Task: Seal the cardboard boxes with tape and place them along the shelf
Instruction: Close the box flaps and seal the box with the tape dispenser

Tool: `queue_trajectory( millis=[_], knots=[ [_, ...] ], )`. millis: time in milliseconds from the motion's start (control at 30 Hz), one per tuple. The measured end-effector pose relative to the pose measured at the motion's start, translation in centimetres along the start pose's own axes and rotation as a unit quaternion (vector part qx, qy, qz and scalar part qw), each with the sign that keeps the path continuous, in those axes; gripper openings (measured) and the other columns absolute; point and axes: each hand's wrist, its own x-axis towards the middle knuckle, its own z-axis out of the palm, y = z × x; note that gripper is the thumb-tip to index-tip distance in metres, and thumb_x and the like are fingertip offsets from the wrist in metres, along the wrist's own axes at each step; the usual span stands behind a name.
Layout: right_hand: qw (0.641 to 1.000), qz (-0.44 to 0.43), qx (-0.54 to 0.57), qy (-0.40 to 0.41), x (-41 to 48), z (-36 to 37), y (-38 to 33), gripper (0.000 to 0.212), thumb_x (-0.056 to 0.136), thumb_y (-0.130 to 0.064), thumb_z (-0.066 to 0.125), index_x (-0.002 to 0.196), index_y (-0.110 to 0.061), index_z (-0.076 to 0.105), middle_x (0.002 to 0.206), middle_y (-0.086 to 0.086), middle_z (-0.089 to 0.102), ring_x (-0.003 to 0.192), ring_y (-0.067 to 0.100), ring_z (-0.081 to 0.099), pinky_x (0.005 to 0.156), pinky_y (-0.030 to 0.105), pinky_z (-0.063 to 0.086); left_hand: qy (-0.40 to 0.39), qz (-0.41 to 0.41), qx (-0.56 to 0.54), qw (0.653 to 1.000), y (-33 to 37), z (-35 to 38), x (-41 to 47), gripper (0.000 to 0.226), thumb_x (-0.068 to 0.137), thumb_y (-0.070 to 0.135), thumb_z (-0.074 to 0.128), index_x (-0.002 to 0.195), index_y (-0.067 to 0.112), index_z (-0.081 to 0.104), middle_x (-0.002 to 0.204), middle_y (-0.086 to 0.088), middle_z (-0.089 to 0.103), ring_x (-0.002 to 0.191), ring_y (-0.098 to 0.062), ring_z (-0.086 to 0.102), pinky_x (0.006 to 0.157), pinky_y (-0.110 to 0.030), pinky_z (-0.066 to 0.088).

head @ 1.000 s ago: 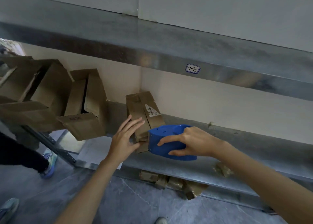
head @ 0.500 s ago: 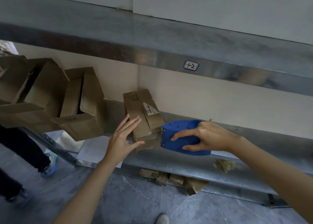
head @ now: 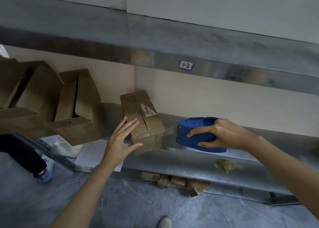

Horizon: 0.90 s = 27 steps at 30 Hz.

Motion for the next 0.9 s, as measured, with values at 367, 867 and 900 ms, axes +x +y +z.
queue_trajectory(
  millis=[367, 867, 900],
  knots=[
    [1.0, 0.001, 0.005, -0.001, 0.5, 0.5, 0.6, 0.04, 0.093, -0.05, 0.054, 0.132, -0.055, 0.046, 0.047, -0.003, 0.04, 0.041, 0.014, 0.029, 0.052, 0.026, 0.042, 0.001, -0.013, -0.009, 1.0, 0.3, -0.1, 0.1, 0.083, 0.073, 0.043, 0.08, 0.147, 0.03, 0.045, 0.153, 0.025, 0.035, 0.15, -0.007, 0.019, 0.114, -0.038, 0.02],
    [0.999, 0.019, -0.025, 0.021, 3.9, 2.9, 0.2, 0.043, 0.095, -0.05, 0.05, 0.137, -0.052, 0.042, 0.056, -0.009, 0.038, 0.046, 0.009, 0.032, 0.053, 0.027, 0.043, -0.003, -0.025, -0.026, 0.999, 0.6, -0.1, 0.1, 0.085, 0.072, 0.038, 0.083, 0.147, 0.028, 0.045, 0.153, 0.024, 0.036, 0.15, -0.006, 0.018, 0.115, -0.034, 0.019],
    [0.999, 0.017, -0.029, 0.025, 4.1, 2.8, -0.1, 0.043, 0.095, -0.05, 0.051, 0.137, -0.05, 0.044, 0.056, -0.009, 0.04, 0.047, 0.01, 0.033, 0.052, 0.028, 0.043, -0.002, -0.023, -0.026, 0.999, 0.6, -0.1, 0.1, 0.085, 0.072, 0.037, 0.083, 0.147, 0.028, 0.045, 0.153, 0.024, 0.036, 0.15, -0.006, 0.018, 0.115, -0.034, 0.019]
  ],
)
